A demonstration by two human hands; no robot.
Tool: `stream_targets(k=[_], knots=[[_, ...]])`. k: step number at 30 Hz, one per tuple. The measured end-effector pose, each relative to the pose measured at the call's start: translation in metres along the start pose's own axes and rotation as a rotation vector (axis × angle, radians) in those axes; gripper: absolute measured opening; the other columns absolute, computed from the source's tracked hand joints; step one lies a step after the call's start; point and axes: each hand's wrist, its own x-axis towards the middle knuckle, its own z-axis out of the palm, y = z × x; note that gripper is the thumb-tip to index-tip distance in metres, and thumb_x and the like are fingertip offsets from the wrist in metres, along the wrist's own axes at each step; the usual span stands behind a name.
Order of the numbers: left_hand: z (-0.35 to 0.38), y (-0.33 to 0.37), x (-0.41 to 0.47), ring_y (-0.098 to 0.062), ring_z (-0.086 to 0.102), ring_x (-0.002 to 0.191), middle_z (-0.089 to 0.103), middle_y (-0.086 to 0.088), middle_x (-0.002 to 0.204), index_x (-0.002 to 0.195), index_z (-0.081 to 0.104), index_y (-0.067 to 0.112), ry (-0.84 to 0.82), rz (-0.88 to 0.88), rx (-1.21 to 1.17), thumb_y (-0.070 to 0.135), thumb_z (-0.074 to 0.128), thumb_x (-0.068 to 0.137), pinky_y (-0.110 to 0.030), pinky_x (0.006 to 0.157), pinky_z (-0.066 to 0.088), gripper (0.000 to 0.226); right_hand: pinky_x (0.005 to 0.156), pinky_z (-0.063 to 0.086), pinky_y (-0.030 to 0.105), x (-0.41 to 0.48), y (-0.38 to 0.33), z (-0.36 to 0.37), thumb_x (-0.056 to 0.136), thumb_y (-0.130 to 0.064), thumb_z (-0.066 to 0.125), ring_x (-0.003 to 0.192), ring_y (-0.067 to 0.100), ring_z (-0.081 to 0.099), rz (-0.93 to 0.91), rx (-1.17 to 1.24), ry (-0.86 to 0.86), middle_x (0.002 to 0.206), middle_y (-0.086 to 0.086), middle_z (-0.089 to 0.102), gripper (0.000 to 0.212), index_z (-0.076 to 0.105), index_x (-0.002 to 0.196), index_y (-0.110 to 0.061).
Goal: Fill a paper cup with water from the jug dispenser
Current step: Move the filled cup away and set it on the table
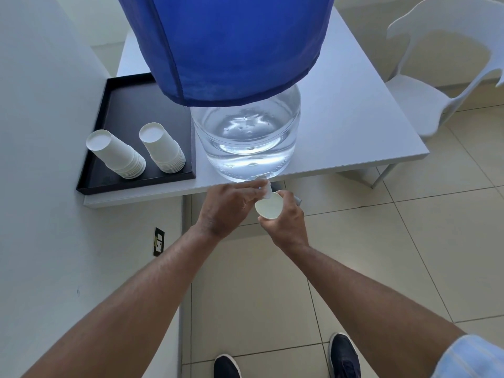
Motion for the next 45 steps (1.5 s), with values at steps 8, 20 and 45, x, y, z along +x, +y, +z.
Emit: stream_targets(k=[8,20,45], knots=[[0.004,0.001,-0.004,-0.01,0.08,0.109,0.081,0.015,0.123,0.113,0.086,0.025,-0.011,-0.063,-0.025,0.026,0.081,0.095,-0.036,0.074,0.07,0.019,0.07,0.042,0.015,-0.003,0.005,-0.014,0.071,-0.019,0.092,0.09,0.015,0.059,0.013,0.005,0.004,0.1,-0.015,0.059,0.067,0.055,0.127,-0.021],[0.0,0.015,-0.009,-0.009,0.075,0.121,0.075,0.016,0.134,0.119,0.084,0.029,-0.091,-0.316,-0.111,0.021,0.085,0.095,-0.039,0.094,0.066,0.025,0.072,0.042,-0.001,0.004,0.007,-0.085,0.071,-0.024,0.094,0.089,0.014,0.062,-0.019,-0.017,0.123,0.103,-0.008,0.065,0.067,0.055,0.126,-0.02],[0.009,0.012,-0.018,0.003,0.072,0.121,0.068,0.03,0.135,0.115,0.085,0.03,-0.054,-0.369,-0.179,0.038,0.075,0.094,-0.036,0.094,0.067,0.025,0.078,0.047,0.026,0.122,-0.017,-0.114,0.074,-0.025,0.09,0.092,0.025,0.062,0.014,-0.016,0.254,0.103,0.001,0.065,0.069,0.051,0.13,-0.014]])
